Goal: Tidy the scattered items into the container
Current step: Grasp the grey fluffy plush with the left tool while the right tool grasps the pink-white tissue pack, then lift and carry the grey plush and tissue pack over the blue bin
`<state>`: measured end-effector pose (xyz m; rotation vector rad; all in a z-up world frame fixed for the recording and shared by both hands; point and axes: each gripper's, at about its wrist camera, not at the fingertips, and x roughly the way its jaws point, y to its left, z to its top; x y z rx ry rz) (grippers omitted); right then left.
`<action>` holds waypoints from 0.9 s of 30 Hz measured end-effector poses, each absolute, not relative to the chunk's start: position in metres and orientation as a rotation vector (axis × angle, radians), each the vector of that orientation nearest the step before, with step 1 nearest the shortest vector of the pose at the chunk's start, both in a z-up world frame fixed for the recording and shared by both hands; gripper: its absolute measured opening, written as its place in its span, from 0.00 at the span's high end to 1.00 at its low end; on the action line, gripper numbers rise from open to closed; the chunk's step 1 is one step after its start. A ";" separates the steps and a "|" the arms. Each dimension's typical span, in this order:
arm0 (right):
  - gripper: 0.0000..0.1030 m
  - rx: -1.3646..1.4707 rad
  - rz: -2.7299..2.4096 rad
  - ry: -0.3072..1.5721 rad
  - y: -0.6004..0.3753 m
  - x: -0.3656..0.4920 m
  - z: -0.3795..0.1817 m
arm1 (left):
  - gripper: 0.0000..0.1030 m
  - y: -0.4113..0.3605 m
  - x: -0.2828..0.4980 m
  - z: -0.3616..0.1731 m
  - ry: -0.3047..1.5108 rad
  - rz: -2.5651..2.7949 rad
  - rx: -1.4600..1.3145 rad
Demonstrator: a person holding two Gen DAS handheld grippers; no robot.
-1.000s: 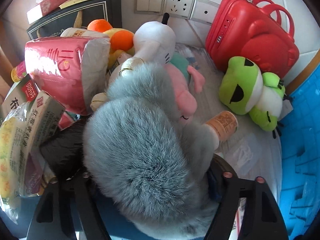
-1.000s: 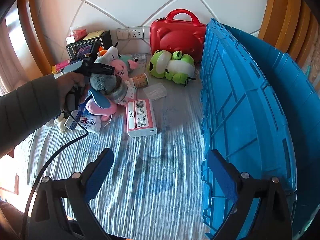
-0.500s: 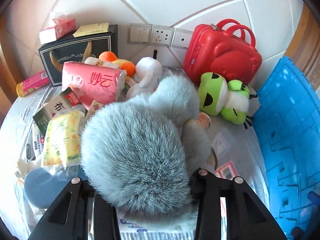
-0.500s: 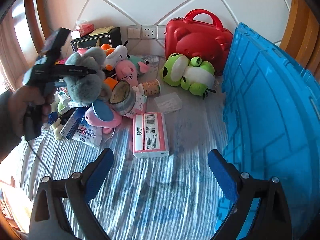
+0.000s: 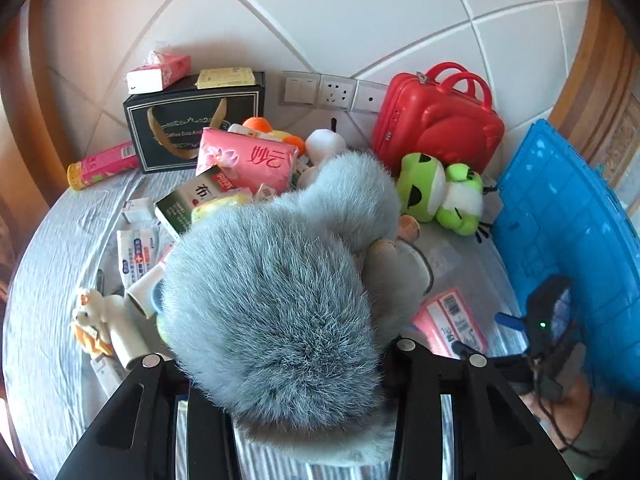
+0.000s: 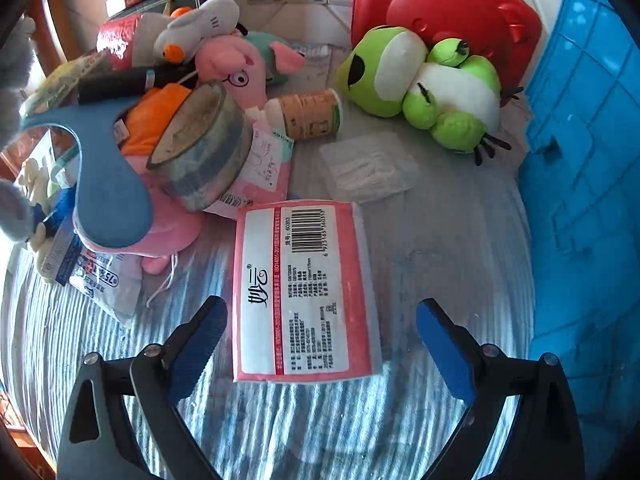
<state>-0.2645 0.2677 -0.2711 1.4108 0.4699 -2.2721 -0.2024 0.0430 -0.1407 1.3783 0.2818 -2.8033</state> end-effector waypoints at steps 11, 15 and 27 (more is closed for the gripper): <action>0.07 1.484 -2.181 0.592 0.246 -0.281 -0.319 | 0.62 0.022 -0.173 -0.132 0.307 -2.775 1.349; 0.12 1.505 -2.169 0.568 0.253 -0.277 -0.317 | 0.62 0.022 -0.167 -0.127 0.310 -2.779 1.331; 0.12 1.382 -2.232 0.474 0.262 -0.226 -0.229 | 0.62 0.033 -0.153 -0.102 0.317 -2.847 1.273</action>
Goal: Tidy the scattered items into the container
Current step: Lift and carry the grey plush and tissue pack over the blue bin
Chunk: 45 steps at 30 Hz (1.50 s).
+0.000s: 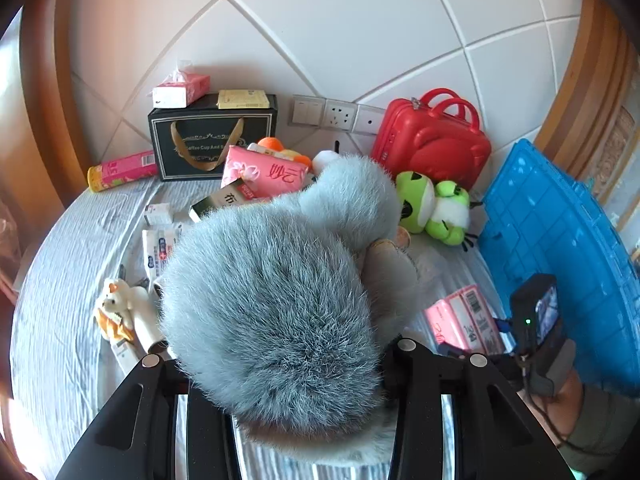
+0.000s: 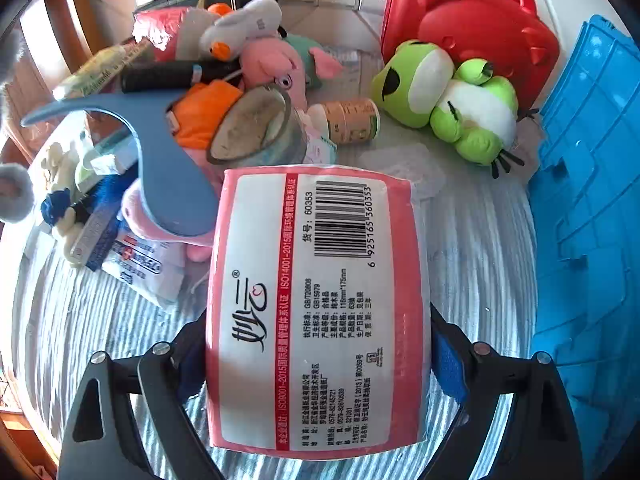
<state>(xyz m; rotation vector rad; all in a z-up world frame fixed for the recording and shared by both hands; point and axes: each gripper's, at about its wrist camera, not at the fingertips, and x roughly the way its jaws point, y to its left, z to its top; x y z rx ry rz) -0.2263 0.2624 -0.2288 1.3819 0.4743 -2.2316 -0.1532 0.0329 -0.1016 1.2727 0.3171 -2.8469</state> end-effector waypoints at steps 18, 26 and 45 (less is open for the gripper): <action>0.12 1.062 -2.294 0.310 0.297 -0.144 -0.060 | 0.62 0.075 -0.100 -0.033 0.285 -2.993 1.095; 0.12 0.968 -2.292 0.260 0.337 -0.120 -0.022 | 0.62 0.105 -0.083 -0.004 0.271 -2.996 1.011; 0.12 0.787 -2.289 0.227 0.422 -0.120 0.041 | 0.62 0.187 -0.075 0.045 0.231 -2.980 0.903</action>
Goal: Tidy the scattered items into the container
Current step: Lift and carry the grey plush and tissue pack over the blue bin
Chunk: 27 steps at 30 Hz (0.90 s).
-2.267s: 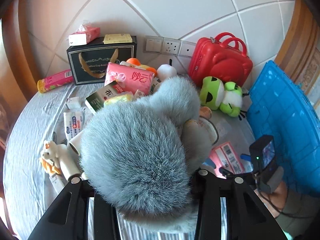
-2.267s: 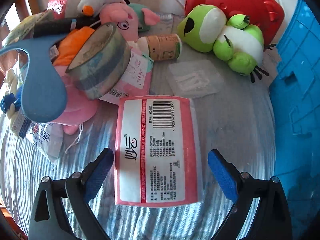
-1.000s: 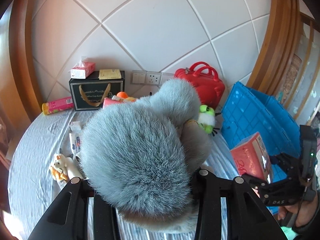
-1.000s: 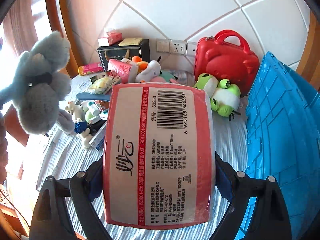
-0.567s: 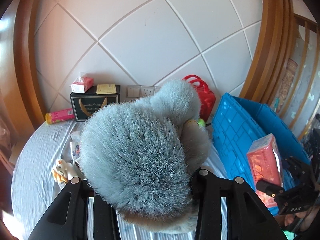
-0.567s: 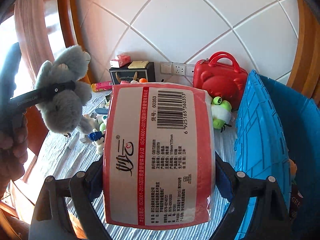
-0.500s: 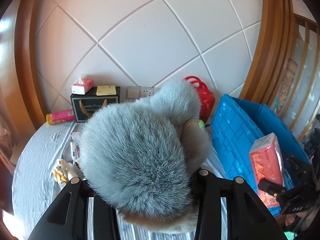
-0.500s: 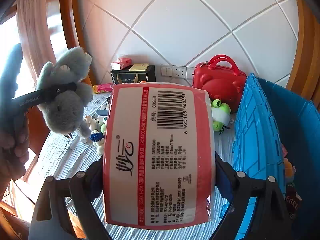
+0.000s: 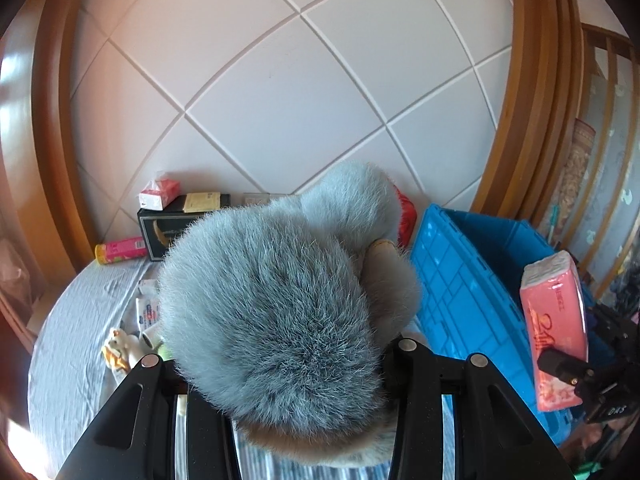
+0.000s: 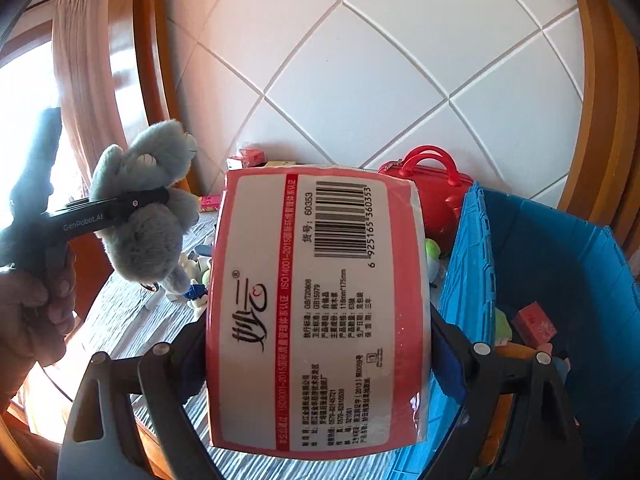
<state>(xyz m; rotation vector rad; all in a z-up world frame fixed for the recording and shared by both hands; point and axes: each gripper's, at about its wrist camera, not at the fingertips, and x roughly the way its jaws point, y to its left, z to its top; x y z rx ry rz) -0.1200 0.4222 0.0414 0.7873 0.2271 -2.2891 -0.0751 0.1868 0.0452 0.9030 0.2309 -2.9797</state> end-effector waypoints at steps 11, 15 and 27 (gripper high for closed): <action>0.12 0.750 -2.343 0.192 0.496 -0.132 0.058 | 0.62 0.267 -0.098 0.068 0.182 -3.060 0.873; 0.12 0.764 -2.363 0.182 0.524 -0.135 0.058 | 0.62 0.299 -0.107 0.071 0.170 -3.093 0.887; 0.12 0.814 -2.472 0.128 0.619 -0.163 0.057 | 0.62 0.401 -0.141 0.074 0.117 -3.207 0.946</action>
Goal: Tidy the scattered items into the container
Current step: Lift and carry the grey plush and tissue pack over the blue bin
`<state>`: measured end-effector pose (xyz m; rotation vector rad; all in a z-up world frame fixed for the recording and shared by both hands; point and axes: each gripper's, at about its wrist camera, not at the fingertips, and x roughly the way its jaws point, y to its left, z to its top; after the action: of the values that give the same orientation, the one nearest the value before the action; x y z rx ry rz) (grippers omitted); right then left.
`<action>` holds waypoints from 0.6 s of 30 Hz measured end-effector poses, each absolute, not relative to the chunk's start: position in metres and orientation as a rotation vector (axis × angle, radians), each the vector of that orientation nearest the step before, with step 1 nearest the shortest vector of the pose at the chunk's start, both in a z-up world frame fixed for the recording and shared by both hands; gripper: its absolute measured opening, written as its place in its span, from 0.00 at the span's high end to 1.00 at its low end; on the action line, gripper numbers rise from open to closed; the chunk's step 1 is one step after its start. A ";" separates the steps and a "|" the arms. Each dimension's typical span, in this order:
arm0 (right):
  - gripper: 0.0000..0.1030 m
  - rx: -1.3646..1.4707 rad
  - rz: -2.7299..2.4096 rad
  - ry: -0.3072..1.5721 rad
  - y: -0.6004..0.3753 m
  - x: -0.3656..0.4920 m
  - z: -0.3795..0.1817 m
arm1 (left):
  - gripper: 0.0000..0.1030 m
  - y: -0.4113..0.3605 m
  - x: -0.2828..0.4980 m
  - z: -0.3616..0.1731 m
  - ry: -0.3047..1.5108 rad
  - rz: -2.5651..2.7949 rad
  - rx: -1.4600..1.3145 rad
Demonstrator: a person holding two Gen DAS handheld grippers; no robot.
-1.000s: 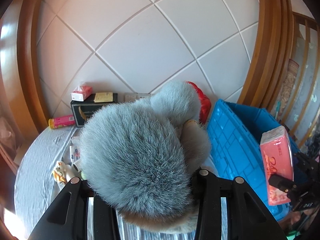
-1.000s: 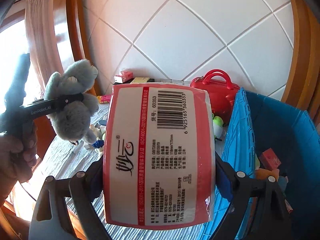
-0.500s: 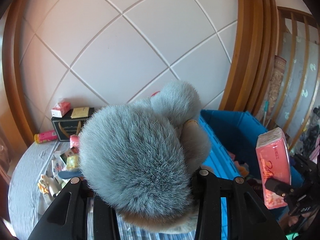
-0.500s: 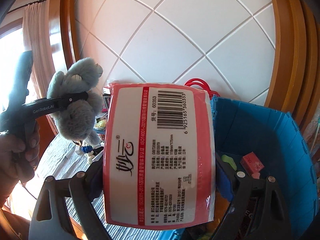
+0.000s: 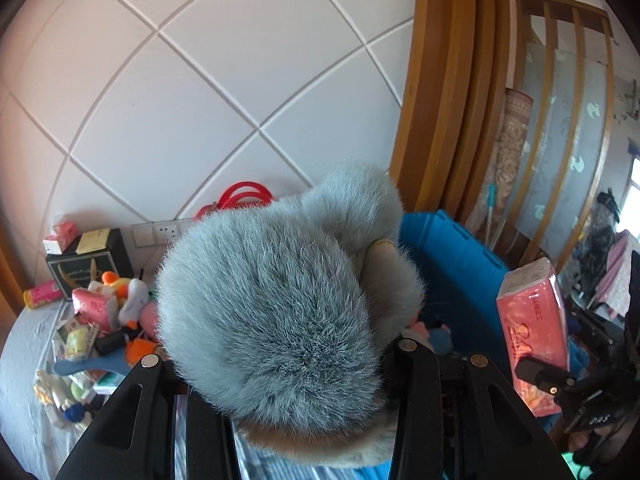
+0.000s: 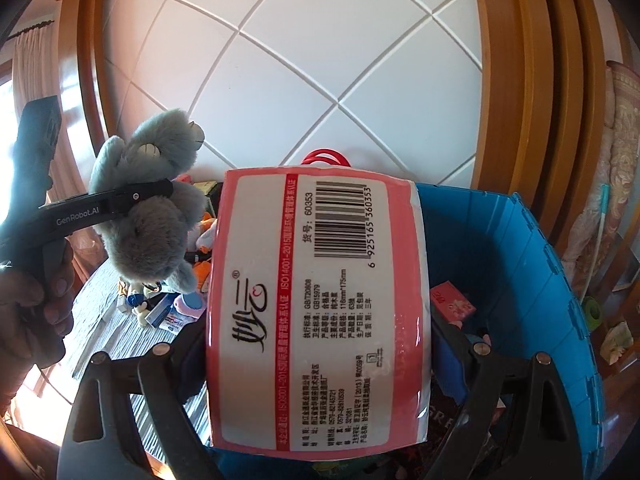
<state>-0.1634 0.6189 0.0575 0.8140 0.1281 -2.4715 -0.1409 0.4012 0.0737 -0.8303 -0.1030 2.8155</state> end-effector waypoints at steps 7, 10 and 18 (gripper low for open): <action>0.12 0.843 -2.538 0.077 0.670 -0.174 0.055 | 0.62 0.459 -0.157 0.075 -0.044 2.736 -0.828; 0.12 0.850 -2.561 0.060 0.689 -0.172 0.055 | 0.62 0.479 -0.162 0.077 -0.019 2.703 -0.820; 0.12 0.880 -2.624 0.011 0.733 -0.171 0.051 | 0.61 0.535 -0.176 0.081 0.038 2.624 -0.795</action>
<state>-0.1715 0.7329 0.0511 0.8799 0.0114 -2.6240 -0.1756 0.5347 0.0807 -0.7954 0.0384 2.6245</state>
